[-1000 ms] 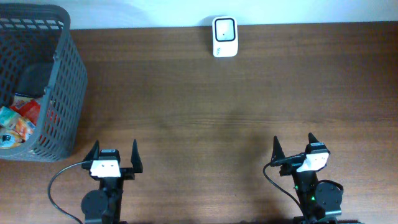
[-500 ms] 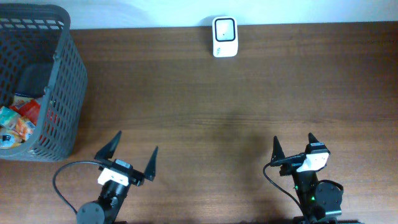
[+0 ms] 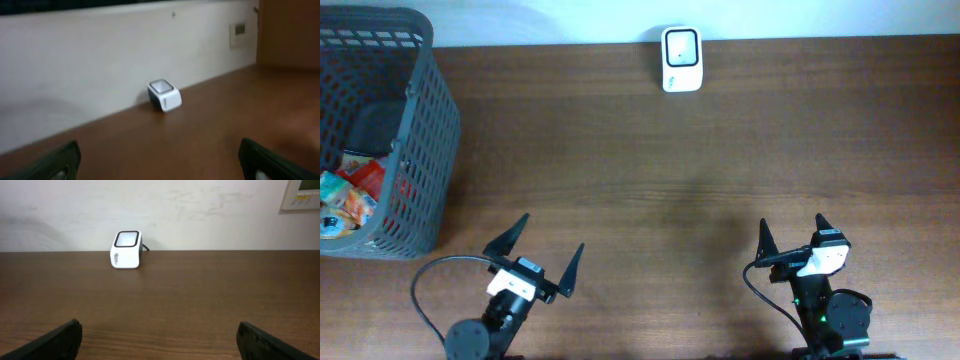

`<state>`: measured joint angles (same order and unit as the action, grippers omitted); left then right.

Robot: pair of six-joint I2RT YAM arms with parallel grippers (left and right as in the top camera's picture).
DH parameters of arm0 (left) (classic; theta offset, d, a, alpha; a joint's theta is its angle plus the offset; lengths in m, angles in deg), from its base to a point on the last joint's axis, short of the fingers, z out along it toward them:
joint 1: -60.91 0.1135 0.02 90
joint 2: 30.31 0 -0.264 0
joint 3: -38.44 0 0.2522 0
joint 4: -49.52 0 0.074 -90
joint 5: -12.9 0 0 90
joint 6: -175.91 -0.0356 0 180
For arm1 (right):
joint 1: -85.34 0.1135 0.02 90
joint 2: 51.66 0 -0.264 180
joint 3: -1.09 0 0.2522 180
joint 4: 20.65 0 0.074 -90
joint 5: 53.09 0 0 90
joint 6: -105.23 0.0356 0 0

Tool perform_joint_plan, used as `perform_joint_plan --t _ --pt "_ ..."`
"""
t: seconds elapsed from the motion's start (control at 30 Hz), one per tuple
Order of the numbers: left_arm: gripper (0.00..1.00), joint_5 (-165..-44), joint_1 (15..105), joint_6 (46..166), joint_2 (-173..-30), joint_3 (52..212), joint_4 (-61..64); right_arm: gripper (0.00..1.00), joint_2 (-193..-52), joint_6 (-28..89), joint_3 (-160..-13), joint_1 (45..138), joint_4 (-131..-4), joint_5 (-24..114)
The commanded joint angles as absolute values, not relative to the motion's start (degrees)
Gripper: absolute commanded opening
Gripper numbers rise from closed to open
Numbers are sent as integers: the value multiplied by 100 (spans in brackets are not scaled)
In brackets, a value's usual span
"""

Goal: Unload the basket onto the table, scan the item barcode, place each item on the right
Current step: 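Swing the left gripper over the grey basket and lower inside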

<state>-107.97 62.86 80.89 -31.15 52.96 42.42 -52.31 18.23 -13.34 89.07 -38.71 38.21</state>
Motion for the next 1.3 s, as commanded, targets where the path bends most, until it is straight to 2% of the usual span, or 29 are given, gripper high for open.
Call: perform_joint_plan --t 0.0,0.17,0.3,0.47,0.6,0.83,1.0,1.27 --pt "99 -10773 6306 7849 -3072 5396 4227 98 -5202 1845 -1299 8870 -3897 3751" --pt "99 -10845 6306 7851 -3072 5396 4548 98 -5202 1845 -1299 8870 -3897 3751" --pt "99 -11374 6306 7853 -3072 5433 4620 99 -5202 1845 -1299 8870 -3897 3751" --pt "99 -11256 6306 7849 -3080 6071 4587 98 -5202 1845 -1299 8870 -3897 3751" --pt "99 -10712 6306 7846 -3380 7112 3698 98 -5202 1845 -1299 8870 -3897 3751" --pt "99 -10911 6304 7849 -4442 8727 2039 99 -5202 1845 -1299 8870 -3897 3751" --pt "99 -11945 6306 7851 -4643 8928 2596 98 -5202 1845 -1299 8870 -3897 3751" --pt "99 -11634 6306 8139 -4658 8987 2729 98 -5202 1845 -1299 8870 -3897 3751"
